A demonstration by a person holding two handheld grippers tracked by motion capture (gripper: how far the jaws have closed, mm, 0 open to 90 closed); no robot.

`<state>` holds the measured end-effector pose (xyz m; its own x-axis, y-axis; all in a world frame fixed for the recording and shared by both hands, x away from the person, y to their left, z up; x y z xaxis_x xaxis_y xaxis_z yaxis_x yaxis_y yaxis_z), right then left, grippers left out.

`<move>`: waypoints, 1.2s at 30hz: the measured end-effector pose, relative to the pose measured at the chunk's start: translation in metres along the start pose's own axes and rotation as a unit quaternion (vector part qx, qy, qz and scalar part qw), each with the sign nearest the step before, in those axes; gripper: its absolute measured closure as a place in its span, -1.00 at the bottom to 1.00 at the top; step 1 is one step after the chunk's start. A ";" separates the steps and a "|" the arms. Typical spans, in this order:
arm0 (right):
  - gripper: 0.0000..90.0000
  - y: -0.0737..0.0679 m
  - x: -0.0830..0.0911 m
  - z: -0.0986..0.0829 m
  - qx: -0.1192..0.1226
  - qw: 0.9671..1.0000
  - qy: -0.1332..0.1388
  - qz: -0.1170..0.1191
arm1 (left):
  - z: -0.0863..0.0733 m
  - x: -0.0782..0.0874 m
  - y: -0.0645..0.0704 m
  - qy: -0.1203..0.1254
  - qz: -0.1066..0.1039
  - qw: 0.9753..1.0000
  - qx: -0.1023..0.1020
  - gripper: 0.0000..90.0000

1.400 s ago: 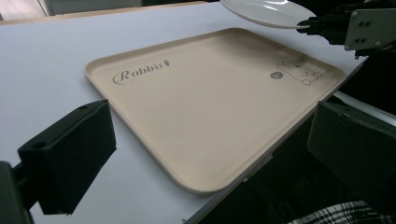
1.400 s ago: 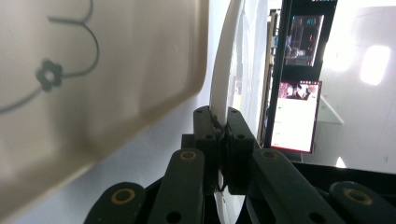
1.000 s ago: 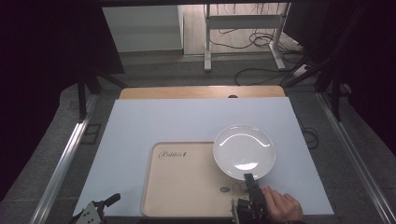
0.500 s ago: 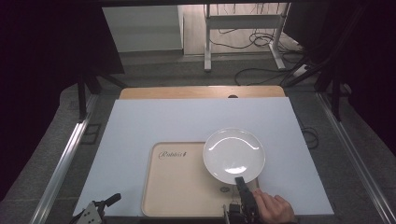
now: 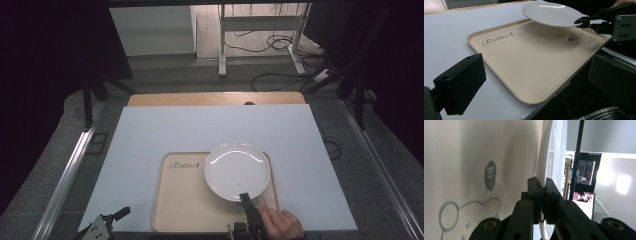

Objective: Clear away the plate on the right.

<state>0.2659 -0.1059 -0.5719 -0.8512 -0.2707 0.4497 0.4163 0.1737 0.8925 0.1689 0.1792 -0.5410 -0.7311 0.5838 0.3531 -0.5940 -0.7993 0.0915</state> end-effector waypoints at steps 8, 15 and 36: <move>0.91 -0.003 -0.001 0.014 0.001 1.000 0.012 0.010 | 0.000 0.000 0.000 0.000 0.000 1.000 -0.001 -0.99; 0.91 -0.005 -0.003 0.035 0.007 0.999 0.038 0.016 | 0.000 0.000 0.000 -0.001 0.000 1.000 -0.001 -0.99; 0.91 -0.023 -0.011 0.054 0.012 0.997 0.053 0.048 | 0.000 -0.001 0.000 -0.002 -0.001 1.000 -0.003 -0.99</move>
<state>0.2486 -0.0558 -0.5992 -0.7691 -0.3500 0.5347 0.4848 0.2256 0.8450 0.1693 0.1782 -0.5414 -0.7287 0.5848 0.3565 -0.5977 -0.7971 0.0859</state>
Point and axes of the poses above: each handheld gripper's, and its own axes: x roughly backward along the jaws, z roughly out of its top, y roughly to its right, the point moved 10 cm from there along -x, roughly forward along the jaws, and after that the axes turned 4 degrees about z, right-handed, at the moved point
